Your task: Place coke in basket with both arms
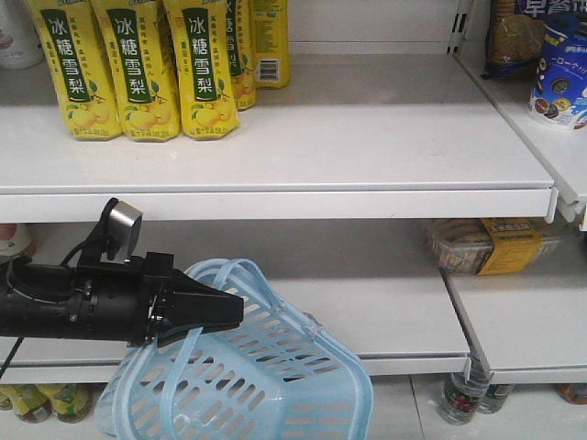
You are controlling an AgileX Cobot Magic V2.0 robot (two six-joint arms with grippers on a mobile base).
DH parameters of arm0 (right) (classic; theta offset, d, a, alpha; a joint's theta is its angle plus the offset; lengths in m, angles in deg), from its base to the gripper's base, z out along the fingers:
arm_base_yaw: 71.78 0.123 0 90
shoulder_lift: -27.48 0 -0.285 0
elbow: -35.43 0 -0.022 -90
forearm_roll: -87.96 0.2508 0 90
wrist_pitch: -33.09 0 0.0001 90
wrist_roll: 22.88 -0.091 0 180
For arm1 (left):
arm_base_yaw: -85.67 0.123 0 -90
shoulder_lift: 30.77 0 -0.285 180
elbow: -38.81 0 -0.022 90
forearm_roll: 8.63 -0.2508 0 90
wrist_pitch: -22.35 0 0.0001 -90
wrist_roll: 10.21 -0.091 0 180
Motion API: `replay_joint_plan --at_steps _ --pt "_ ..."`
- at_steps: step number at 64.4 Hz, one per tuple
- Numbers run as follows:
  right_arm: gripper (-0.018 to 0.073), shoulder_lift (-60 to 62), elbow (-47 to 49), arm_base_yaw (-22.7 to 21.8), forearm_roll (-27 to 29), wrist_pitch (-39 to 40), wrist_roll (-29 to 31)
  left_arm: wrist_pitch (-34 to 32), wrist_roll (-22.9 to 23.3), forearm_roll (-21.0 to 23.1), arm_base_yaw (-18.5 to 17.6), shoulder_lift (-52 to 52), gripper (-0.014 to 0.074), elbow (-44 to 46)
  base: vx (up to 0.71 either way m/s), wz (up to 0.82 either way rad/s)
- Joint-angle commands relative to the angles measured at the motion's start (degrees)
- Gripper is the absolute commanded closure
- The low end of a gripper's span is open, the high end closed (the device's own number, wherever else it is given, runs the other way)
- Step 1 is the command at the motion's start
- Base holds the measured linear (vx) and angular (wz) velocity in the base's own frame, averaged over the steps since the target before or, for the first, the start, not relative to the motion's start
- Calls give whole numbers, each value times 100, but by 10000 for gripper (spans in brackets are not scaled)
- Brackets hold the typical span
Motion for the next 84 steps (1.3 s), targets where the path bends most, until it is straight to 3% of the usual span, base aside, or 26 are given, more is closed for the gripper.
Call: replay_joint_plan --at_steps 1,10,21,36,84 --pt "238 -85 -108 -43 102 920 28 295 -9 840 -3 -207 603 174 0 0" --pt "239 -85 -222 -43 128 1373 22 295 -9 840 -3 -207 603 174 0 0" --pt "293 -85 -222 -43 228 1321 22 295 -9 840 -3 -207 603 174 0 0" --pt "578 -85 -222 -43 228 1242 22 295 -9 840 -3 -207 603 174 0 0" --pt "568 -85 -222 -43 236 1256 22 295 -9 840 -3 -207 603 174 0 0"
